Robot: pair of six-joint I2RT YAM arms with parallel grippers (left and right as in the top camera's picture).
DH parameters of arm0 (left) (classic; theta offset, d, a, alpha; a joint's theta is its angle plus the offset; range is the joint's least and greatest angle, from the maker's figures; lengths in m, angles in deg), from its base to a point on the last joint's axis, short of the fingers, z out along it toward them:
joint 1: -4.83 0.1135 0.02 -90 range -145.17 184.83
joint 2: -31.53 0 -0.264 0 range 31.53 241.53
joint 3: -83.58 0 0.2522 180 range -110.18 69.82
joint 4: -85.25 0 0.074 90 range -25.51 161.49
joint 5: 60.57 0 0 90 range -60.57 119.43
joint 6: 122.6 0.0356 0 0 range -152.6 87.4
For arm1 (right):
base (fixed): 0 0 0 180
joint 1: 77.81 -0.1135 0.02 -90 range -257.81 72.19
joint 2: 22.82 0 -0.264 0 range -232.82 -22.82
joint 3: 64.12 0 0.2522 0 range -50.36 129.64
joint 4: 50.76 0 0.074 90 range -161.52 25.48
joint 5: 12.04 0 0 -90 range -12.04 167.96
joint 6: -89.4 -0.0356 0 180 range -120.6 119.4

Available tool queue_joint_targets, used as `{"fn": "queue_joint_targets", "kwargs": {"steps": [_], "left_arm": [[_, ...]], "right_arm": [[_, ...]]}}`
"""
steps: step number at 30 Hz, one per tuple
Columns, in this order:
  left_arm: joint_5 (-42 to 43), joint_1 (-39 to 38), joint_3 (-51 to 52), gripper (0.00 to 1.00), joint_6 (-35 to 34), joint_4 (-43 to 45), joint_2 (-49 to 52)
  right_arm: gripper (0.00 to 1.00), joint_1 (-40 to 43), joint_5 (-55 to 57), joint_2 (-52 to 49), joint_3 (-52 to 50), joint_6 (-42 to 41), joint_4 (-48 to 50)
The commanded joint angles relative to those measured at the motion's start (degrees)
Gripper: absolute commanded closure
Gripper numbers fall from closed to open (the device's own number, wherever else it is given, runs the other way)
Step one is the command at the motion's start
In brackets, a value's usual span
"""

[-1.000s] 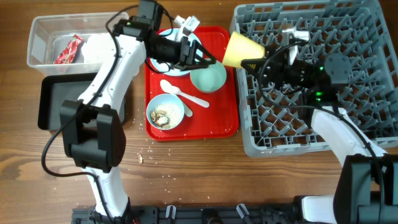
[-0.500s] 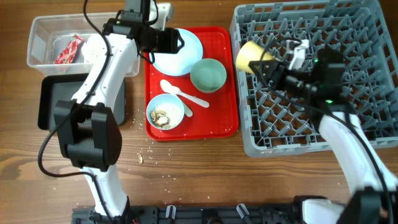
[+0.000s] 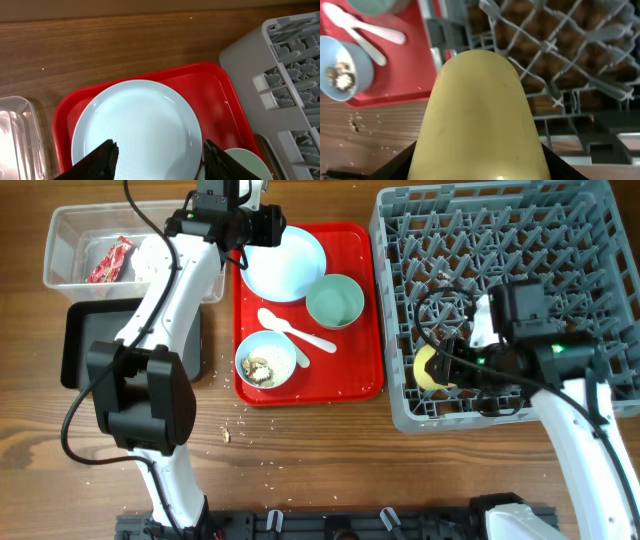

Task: Sort waste into correct bins and load items into the dishwasher rack
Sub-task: 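Place the yellow cup upside down in the rack with the right gripper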

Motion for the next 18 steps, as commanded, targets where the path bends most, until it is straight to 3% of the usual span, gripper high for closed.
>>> {"fn": "queue_joint_targets", "kwargs": {"steps": [1,8,9,11,13,18], "left_arm": [[-0.5,0.0,-0.6,0.44,0.7,-0.3,0.2],[-0.5,0.0,-0.6,0.43,0.7,-1.0,0.2],[-0.5,0.0,-0.6,0.43,0.7,-1.1,0.2],[-0.5,0.0,-0.6,0.41,0.7,-1.2,0.2],[-0.5,0.0,-0.6,0.4,0.7,-1.3,0.2],[-0.2,0.0,-0.6,0.39,0.5,-1.5,0.2]], "right_arm": [[0.43,-0.3,3.1,-2.7,0.8,-1.1,-1.3],[0.41,-1.8,4.3,-10.8,0.8,-0.9,-2.5],[0.35,-2.5,4.3,-12.5,0.8,-0.9,-2.3],[0.12,-3.1,4.3,-14.0,0.8,-0.9,-2.1],[0.0,-3.2,5.1,-14.1,0.8,-1.0,-1.4],[0.0,-3.2,5.1,-13.6,3.6,-1.0,2.2]]}}
